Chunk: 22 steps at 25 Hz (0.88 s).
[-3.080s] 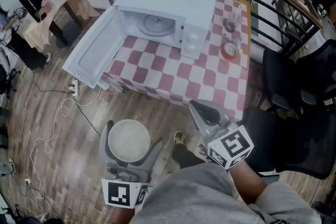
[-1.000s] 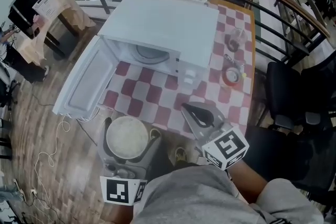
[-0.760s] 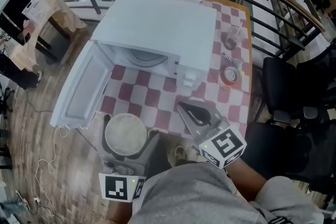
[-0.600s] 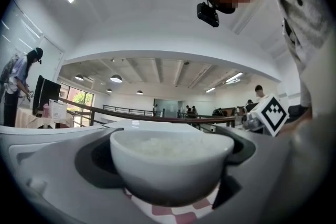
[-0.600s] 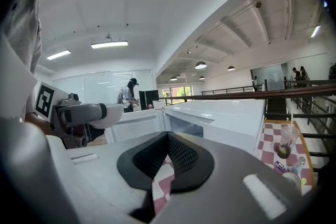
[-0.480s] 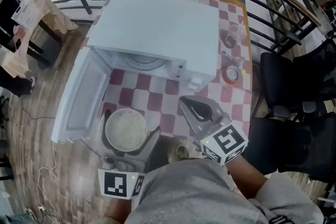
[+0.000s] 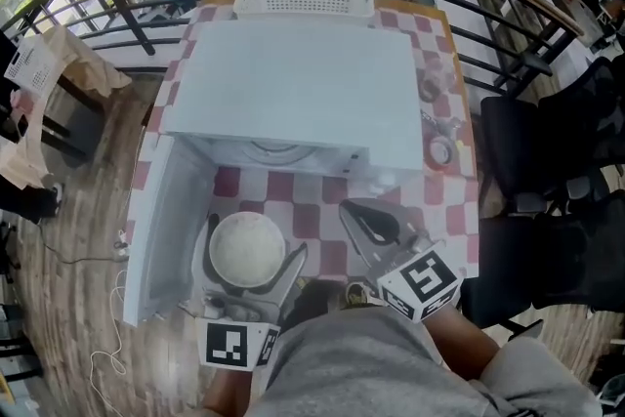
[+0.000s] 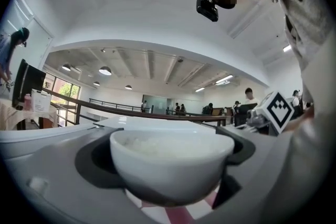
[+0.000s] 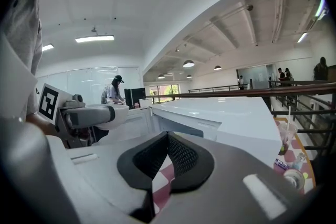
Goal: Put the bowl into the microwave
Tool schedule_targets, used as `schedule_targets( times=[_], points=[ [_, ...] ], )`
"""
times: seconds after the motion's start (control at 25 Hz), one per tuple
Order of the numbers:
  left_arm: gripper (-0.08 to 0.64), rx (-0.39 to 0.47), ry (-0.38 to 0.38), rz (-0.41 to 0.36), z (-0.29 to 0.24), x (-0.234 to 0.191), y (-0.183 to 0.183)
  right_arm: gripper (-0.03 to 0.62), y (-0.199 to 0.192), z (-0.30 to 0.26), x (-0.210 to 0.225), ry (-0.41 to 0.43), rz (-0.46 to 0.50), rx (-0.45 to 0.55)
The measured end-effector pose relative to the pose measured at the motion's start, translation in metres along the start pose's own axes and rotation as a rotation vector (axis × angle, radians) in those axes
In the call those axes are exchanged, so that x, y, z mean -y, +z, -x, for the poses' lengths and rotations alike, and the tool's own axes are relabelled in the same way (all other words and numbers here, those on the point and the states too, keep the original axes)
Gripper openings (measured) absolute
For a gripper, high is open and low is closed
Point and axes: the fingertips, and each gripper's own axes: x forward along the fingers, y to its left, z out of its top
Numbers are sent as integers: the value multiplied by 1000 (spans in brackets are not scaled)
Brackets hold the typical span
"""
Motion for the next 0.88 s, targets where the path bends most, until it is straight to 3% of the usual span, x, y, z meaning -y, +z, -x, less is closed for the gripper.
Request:
schedule_targets(
  times=[0.88],
  points=[
    [545, -94, -135, 21, -75, -41, -65, -3, -9, -42, -8, -93, -9, -38]
  ],
)
